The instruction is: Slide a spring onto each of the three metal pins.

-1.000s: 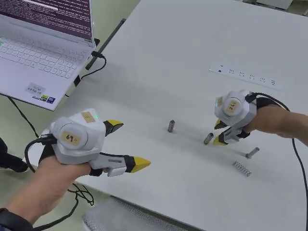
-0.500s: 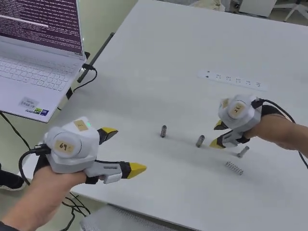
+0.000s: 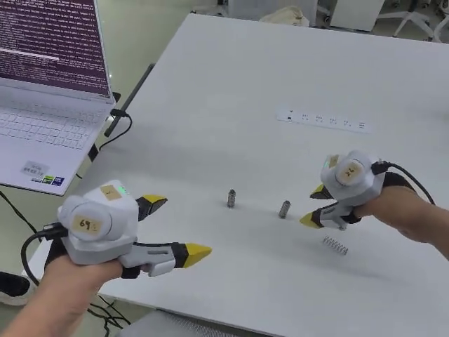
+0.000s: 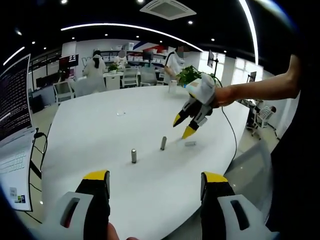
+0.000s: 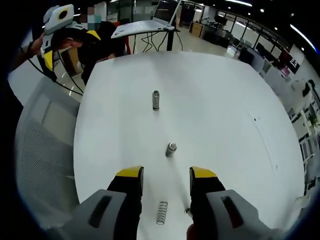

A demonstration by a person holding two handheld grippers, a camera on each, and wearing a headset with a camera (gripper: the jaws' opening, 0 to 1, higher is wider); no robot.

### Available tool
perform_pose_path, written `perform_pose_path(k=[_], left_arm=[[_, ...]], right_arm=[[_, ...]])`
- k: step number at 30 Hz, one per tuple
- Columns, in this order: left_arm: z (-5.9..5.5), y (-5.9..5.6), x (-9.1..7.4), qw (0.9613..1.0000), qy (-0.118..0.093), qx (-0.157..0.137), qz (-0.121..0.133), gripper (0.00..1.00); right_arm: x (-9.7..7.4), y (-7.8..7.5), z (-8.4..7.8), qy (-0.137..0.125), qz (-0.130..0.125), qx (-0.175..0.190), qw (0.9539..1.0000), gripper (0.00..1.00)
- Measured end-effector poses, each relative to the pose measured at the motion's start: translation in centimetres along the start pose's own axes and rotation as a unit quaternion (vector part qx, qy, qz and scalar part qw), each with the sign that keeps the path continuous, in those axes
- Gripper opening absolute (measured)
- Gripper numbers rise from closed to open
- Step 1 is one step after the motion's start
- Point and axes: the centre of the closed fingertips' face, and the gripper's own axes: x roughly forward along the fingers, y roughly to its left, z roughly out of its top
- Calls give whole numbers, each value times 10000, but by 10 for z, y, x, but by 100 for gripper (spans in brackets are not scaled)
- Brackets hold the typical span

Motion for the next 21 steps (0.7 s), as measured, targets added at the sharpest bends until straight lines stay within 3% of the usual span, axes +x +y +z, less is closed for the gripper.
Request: perform_pose_path(k=[5, 12, 21], left_arm=[[3, -3, 2, 10000, -7, 8, -10, 71], [6, -8, 9, 10000, -5, 16, -63, 70], [13, -12, 17, 9999, 1, 74, -129, 71]], right_arm=[[-9, 4, 1, -469, -157, 513, 9975, 38], [-24, 3, -7, -725, -480, 877, 9923, 40], [-53, -2, -10, -1203, -877, 1303, 9802, 44]])
